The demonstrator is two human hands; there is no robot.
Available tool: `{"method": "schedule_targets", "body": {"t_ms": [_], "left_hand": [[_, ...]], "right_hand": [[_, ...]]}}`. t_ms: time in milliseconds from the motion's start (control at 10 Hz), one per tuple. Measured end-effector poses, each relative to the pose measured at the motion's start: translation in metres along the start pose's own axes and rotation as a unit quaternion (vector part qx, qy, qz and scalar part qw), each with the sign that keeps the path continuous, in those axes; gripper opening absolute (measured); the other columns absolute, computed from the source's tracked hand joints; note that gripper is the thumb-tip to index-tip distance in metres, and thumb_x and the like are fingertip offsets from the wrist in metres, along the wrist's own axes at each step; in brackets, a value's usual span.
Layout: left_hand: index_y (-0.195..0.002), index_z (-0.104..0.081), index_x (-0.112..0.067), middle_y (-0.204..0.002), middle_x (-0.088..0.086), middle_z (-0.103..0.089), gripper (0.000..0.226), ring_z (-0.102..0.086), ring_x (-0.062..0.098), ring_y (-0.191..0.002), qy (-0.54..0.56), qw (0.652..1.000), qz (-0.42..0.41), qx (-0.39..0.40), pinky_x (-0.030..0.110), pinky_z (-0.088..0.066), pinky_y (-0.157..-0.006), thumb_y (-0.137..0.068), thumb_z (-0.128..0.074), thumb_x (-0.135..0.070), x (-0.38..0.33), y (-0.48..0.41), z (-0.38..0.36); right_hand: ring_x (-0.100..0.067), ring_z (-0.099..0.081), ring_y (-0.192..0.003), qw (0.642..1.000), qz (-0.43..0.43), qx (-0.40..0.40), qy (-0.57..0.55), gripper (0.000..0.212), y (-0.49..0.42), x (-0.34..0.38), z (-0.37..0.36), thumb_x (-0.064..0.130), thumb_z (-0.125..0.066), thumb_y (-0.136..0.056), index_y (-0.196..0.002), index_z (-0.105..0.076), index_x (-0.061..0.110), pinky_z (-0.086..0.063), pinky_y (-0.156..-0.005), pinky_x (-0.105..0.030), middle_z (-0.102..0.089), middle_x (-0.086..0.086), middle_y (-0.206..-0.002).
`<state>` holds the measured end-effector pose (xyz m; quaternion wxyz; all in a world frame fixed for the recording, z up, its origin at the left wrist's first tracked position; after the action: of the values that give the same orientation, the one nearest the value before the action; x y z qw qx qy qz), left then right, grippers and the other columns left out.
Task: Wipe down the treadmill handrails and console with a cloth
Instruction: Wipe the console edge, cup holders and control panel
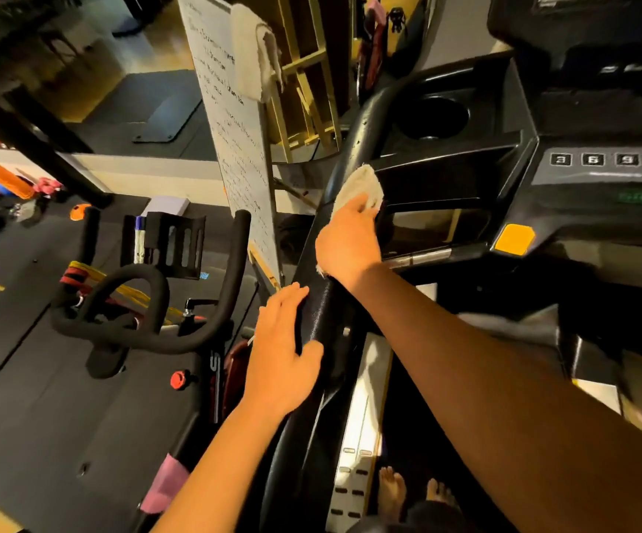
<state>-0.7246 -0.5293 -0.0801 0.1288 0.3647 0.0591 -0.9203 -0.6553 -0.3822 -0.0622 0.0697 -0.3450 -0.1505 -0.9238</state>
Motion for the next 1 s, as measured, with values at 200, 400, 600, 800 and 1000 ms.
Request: {"method": "schedule_targets", "body": {"t_ms": [200, 400, 600, 800, 1000], "left_hand": [[-0.129, -0.046, -0.021, -0.130, -0.006, -0.044, 0.048, -0.042, 0.005, -0.118, 0.035, 0.999, 0.009, -0.023, 0.030, -0.039, -0.101, -0.081, -0.042, -0.020, -0.020, -0.030, -0.002], [-0.142, -0.033, -0.020, -0.147, -0.003, -0.036, 0.065, -0.033, 0.017, -0.137, -0.002, 0.999, 0.004, -0.032, 0.049, -0.030, -0.113, -0.077, -0.040, -0.018, -0.018, -0.030, -0.005], [-0.146, -0.032, -0.012, -0.151, 0.007, -0.035, 0.067, -0.028, 0.024, -0.142, -0.001, 1.000, -0.017, -0.019, 0.052, -0.025, -0.114, -0.081, -0.039, -0.025, -0.017, -0.030, -0.008], [-0.147, -0.029, -0.024, -0.155, 0.000, -0.029, 0.065, -0.024, 0.025, -0.144, -0.014, 0.999, 0.023, -0.027, 0.052, -0.029, -0.113, -0.089, -0.053, -0.008, 0.006, -0.038, -0.013], [-0.143, -0.036, -0.011, -0.149, 0.007, -0.038, 0.061, -0.031, 0.026, -0.140, -0.049, 0.998, -0.020, -0.036, 0.051, -0.028, -0.114, -0.086, -0.056, -0.001, -0.013, -0.033, -0.008]], "right_hand": [[-0.049, -0.023, -0.135, 0.998, 0.006, 0.057, -0.001, 0.045, 0.021, 0.000, -0.016, 0.004, -0.024, -0.101, -0.142, -0.016, -0.013, -0.022, -0.115, -0.047, -0.019, -0.038, -0.147], [-0.043, -0.036, -0.130, 0.981, 0.076, -0.003, 0.179, 0.046, -0.027, 0.015, 0.021, 0.011, -0.039, -0.095, -0.138, -0.038, -0.003, -0.033, -0.107, -0.045, -0.037, -0.030, -0.141], [-0.037, -0.046, -0.125, 0.958, 0.084, 0.005, 0.275, 0.040, -0.020, -0.001, 0.018, 0.014, -0.038, -0.096, -0.132, -0.047, -0.001, -0.043, -0.098, -0.041, -0.046, -0.024, -0.136], [-0.031, -0.052, -0.119, 0.952, 0.118, 0.052, 0.278, 0.034, 0.028, 0.002, -0.009, 0.005, -0.043, -0.097, -0.130, -0.046, -0.001, -0.044, -0.096, -0.037, -0.052, -0.018, -0.129], [-0.036, -0.052, -0.117, 0.954, 0.084, -0.034, 0.287, 0.043, 0.007, -0.011, 0.029, 0.002, -0.042, -0.093, -0.136, -0.038, -0.001, -0.045, -0.089, -0.041, -0.048, -0.019, -0.131]]}}
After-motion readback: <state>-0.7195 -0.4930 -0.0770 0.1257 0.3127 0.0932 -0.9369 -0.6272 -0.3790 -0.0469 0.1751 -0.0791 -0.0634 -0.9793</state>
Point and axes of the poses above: each hand's wrist, its own y-axis away from the middle knuckle, its own z-axis out of the back of the hand, x = y × z, the point moved 9 cm from there along -y, towards the middle knuckle
